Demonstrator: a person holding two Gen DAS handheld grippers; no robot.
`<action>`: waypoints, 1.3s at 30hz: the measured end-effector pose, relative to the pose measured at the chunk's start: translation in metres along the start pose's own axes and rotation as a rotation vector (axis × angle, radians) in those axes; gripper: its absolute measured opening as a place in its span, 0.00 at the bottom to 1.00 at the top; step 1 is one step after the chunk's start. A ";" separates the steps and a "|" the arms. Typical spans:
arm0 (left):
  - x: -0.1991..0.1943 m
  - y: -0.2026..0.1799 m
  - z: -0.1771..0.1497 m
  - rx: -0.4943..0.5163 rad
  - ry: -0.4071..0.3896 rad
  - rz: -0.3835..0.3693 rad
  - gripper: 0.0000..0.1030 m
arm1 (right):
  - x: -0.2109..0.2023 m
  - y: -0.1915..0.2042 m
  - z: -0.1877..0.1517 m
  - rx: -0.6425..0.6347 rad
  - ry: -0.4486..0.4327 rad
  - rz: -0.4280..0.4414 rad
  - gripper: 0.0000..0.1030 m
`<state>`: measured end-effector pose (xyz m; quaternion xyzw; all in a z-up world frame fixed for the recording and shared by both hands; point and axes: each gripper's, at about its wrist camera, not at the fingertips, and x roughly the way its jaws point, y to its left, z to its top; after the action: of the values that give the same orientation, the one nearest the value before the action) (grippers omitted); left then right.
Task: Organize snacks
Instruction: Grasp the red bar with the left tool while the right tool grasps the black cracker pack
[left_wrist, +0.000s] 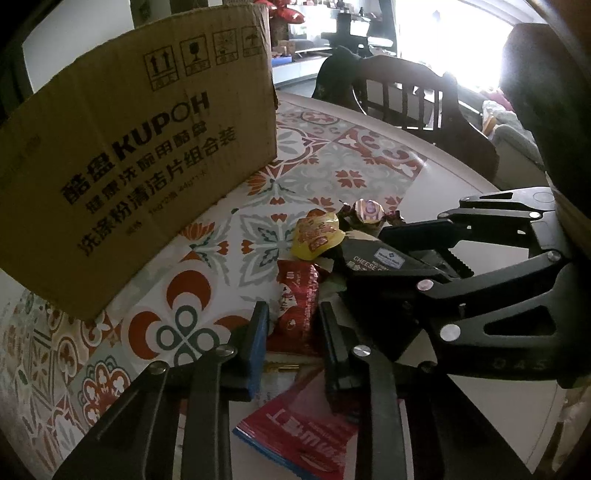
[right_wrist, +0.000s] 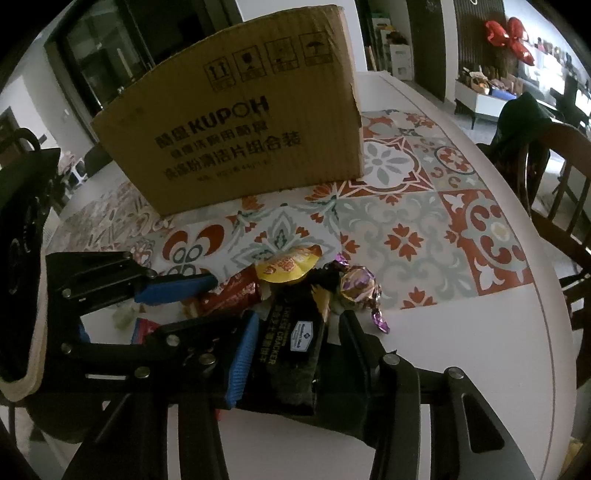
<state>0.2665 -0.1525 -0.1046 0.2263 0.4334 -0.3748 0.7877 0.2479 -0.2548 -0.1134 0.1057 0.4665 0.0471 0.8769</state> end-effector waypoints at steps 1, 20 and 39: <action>0.000 0.000 0.000 -0.008 0.001 0.000 0.24 | 0.001 -0.001 0.001 0.002 0.004 0.002 0.41; -0.038 0.003 0.001 -0.142 -0.067 0.003 0.02 | -0.018 0.001 -0.003 0.014 -0.021 0.025 0.31; -0.029 0.003 -0.001 -0.073 -0.037 0.036 0.38 | -0.018 0.004 -0.014 0.035 -0.021 0.035 0.31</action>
<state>0.2584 -0.1382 -0.0806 0.1980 0.4279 -0.3488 0.8099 0.2262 -0.2526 -0.1056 0.1297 0.4562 0.0534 0.8787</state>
